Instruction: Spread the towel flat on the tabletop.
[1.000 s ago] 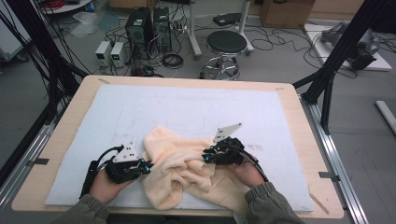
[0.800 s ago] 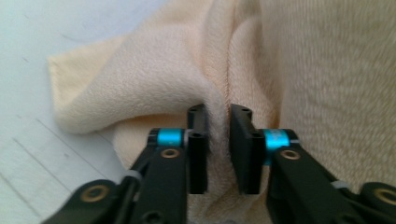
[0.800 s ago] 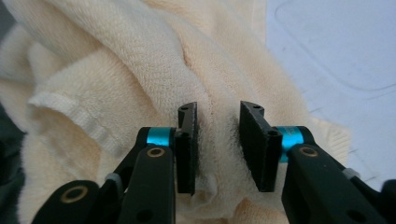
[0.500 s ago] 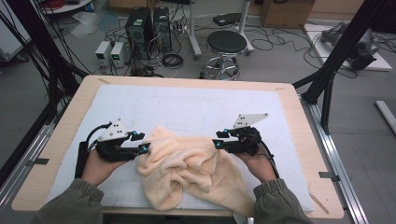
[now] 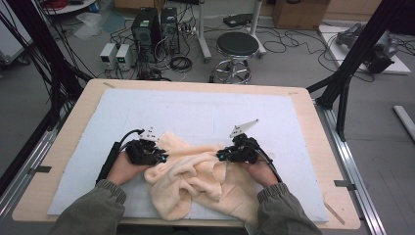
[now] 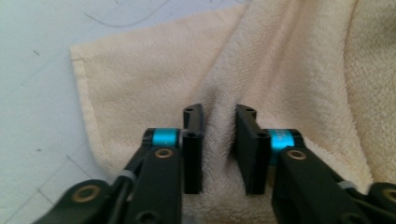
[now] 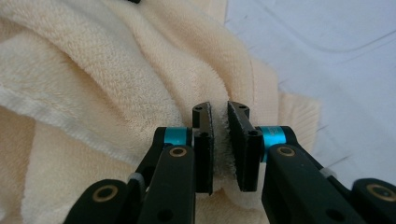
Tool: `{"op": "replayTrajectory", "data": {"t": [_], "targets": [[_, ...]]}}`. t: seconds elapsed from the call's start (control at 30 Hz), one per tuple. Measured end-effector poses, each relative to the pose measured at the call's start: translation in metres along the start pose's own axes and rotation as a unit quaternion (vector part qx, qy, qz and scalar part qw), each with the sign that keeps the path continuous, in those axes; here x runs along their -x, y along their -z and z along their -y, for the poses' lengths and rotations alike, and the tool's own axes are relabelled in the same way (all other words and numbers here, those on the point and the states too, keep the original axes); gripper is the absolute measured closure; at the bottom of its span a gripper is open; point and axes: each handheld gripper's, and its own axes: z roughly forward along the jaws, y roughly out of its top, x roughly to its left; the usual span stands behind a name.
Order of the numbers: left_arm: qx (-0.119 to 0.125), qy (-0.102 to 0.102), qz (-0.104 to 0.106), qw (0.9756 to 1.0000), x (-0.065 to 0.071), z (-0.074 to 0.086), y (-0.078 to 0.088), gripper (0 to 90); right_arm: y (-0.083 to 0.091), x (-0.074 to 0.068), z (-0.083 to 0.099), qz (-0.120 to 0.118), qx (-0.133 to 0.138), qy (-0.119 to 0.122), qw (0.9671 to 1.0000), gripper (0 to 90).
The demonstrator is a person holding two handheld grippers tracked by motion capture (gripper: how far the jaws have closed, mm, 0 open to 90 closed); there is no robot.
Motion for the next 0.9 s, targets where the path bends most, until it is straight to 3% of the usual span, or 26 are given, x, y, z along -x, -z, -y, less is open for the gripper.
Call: {"op": "replayTrajectory", "data": {"t": [0.1, 0.2, 0.27, 0.37, 0.4, 0.43, 0.47, 0.53, 0.6, 0.67, 0.77, 0.83, 0.9], "targets": [[0.028, 0.007, -0.019, 0.9994, -0.001, -0.007, 0.008, 83.5, 0.013, 0.002, -0.011, 0.032, 0.017, 0.010, 0.9993, 82.1], [0.078, 0.014, -0.049, 0.9956, -0.001, -0.017, 0.024, 84.1, 0.029, 0.001, -0.028, 0.067, 0.036, 0.023, 0.9968, 82.4], [0.111, 0.008, -0.073, 0.9911, 0.001, -0.028, 0.036, 84.1, 0.042, -0.002, -0.043, 0.099, 0.054, 0.046, 0.9925, 82.5], [0.143, -0.001, -0.098, 0.9849, 0.006, -0.039, 0.051, 84.0, 0.059, -0.008, -0.062, 0.142, 0.083, 0.074, 0.9836, 82.5], [0.142, -0.005, -0.099, 0.9848, 0.007, -0.041, 0.053, 83.9, 0.062, -0.010, -0.065, 0.150, 0.094, 0.080, 0.9810, 82.3], [0.133, -0.008, -0.096, 0.9864, 0.008, -0.040, 0.051, 83.9, 0.064, -0.011, -0.067, 0.153, 0.101, 0.081, 0.9798, 82.1], [0.123, -0.009, -0.094, 0.9878, 0.009, -0.038, 0.049, 83.8, 0.062, -0.010, -0.066, 0.153, 0.097, 0.078, 0.9803, 81.7], [0.094, -0.008, -0.089, 0.9916, 0.010, -0.029, 0.039, 83.8, 0.052, -0.006, -0.060, 0.145, 0.081, 0.071, 0.9836, 80.3], [0.056, -0.002, -0.072, 0.9958, 0.009, -0.016, 0.026, 83.7, 0.034, 0.001, -0.047, 0.120, 0.057, 0.054, 0.9897, 76.8], [0.020, 0.001, -0.052, 0.9984, 0.010, 0.000, 0.014, 83.6, 0.016, 0.006, -0.033, 0.095, 0.028, 0.038, 0.9944, 71.3], [0.039, 0.013, -0.036, 0.9985, 0.011, 0.015, 0.012, 83.2, 0.002, 0.008, -0.022, 0.057, 0.003, 0.020, 0.9982, 65.7], [0.042, 0.008, -0.031, 0.9986, 0.010, 0.015, 0.016, 82.1, 0.007, 0.005, -0.024, 0.056, 0.013, 0.029, 0.9979, 61.6], [0.057, 0.007, -0.031, 0.9979, 0.009, 0.012, 0.022, 76.8, 0.017, 0.002, -0.026, 0.072, 0.038, 0.035, 0.9960, 59.5]]}}
